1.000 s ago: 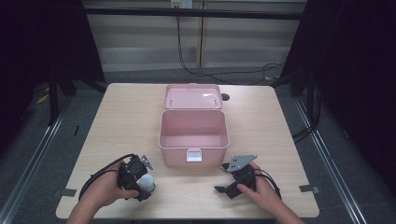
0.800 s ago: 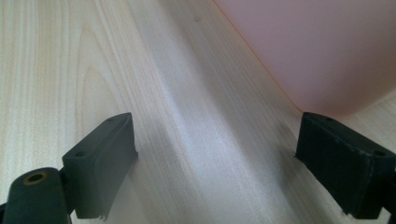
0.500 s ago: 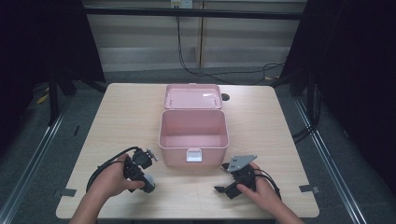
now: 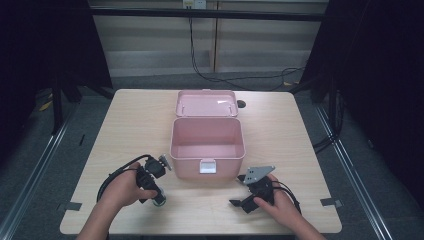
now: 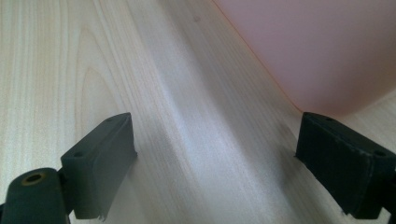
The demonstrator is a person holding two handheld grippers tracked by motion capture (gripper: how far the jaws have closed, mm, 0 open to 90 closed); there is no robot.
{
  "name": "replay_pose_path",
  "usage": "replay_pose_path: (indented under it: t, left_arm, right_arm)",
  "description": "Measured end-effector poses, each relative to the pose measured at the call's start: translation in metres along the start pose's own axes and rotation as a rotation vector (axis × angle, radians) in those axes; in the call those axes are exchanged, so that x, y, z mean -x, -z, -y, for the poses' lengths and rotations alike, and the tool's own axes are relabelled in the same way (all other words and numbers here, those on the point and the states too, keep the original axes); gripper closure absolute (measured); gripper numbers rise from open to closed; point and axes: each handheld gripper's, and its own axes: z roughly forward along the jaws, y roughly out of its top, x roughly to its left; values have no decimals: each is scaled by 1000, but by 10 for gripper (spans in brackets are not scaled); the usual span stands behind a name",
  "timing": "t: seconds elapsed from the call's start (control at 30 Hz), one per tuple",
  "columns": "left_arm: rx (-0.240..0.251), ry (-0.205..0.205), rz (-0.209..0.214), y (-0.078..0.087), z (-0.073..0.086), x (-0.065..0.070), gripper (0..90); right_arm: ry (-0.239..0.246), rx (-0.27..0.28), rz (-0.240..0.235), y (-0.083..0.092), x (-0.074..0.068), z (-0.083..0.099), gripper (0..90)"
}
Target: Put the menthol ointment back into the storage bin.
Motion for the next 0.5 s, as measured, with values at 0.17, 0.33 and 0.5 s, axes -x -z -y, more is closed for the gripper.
replay_pose_path:
  t: [0.17, 0.33, 0.5]
  left_arm:
    - [-18, 41, -2, 3, 1, 0, 500]
    - [-22, 64, 21, 17, 0, -1, 500]
    - [-6, 76, 32, 30, -2, -1, 500]
  right_arm:
    - [0, 0, 0, 0, 0, 0, 110]
    - [-1, -1, -1, 0, 0, 0, 110]
    - [-2, -1, 0, 0, 0, 0, 110]
